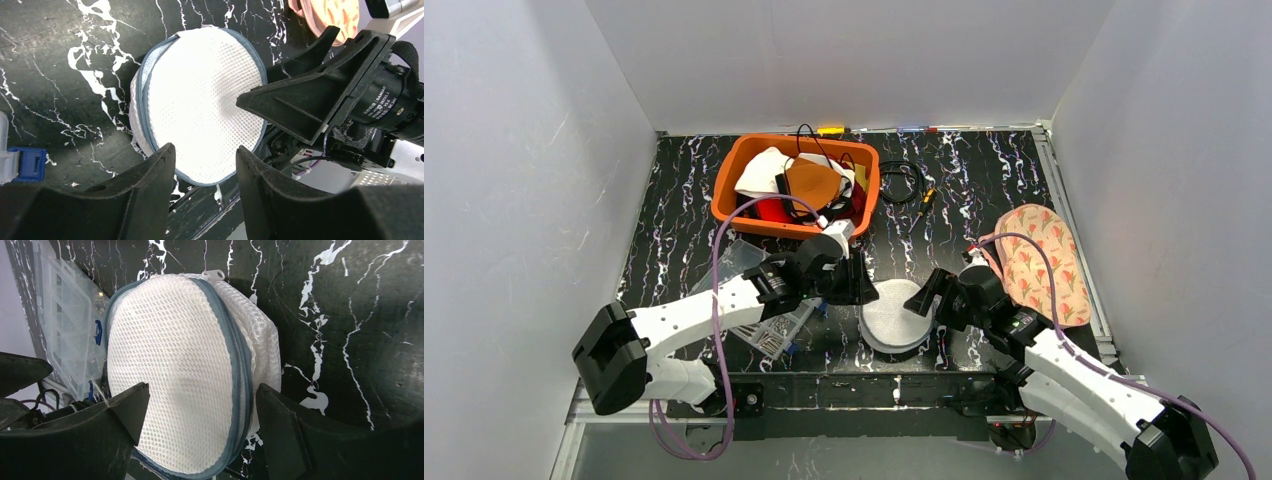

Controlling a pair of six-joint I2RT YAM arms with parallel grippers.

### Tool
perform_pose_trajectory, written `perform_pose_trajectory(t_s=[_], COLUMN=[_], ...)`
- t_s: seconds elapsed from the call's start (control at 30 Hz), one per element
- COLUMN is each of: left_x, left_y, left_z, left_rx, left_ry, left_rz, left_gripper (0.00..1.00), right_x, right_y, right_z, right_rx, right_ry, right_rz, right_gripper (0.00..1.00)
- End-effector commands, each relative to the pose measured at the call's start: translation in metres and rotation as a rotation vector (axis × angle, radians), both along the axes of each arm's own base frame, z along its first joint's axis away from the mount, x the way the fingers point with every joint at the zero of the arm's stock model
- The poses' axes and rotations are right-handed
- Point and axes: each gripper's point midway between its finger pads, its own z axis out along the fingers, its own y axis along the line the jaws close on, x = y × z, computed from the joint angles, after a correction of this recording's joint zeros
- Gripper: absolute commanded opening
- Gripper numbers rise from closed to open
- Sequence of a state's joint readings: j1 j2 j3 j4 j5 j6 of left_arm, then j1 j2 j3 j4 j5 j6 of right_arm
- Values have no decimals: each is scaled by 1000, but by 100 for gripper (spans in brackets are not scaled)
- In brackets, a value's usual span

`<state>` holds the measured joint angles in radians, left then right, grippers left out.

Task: Unzip the laundry bag and remove the bra
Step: Reset both arms

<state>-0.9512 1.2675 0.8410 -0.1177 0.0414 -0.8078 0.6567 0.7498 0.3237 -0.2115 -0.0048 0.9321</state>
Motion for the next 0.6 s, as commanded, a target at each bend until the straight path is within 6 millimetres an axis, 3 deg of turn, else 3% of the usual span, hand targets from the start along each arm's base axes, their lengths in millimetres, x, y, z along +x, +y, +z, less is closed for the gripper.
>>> perform_pose_trajectory(t_s=[0.0,0.13,0.27,0.37,0.47,0.57], left_x=[-1,-2,-12,-15,-15,-15], left_y=[-13,-33,-49,-47,-40,-35], left_z=[16,20,-2,-24,-44,-54], left_rx=[-61,-137,-127,-82,-32,-10], left_ry=[-21,-3,96,130,144,149], left_rz=[-44,-86,-142,-143,-122,-108], left_gripper=[46,45,39,36,34,33], right_x=[-2,-5,-5,-5,-4,0], right_y=[-13,-12,-10,-11,-15,-20], right_z=[5,-3,-11,-10,0,25], right_rx=[-76,-72,-61,-64,-78,-94], right_ry=[-16,3,14,14,-5,-58], right_rz=[-2,3,0,-3,-9,-12], right_gripper=[86,86,86,86,86,86])
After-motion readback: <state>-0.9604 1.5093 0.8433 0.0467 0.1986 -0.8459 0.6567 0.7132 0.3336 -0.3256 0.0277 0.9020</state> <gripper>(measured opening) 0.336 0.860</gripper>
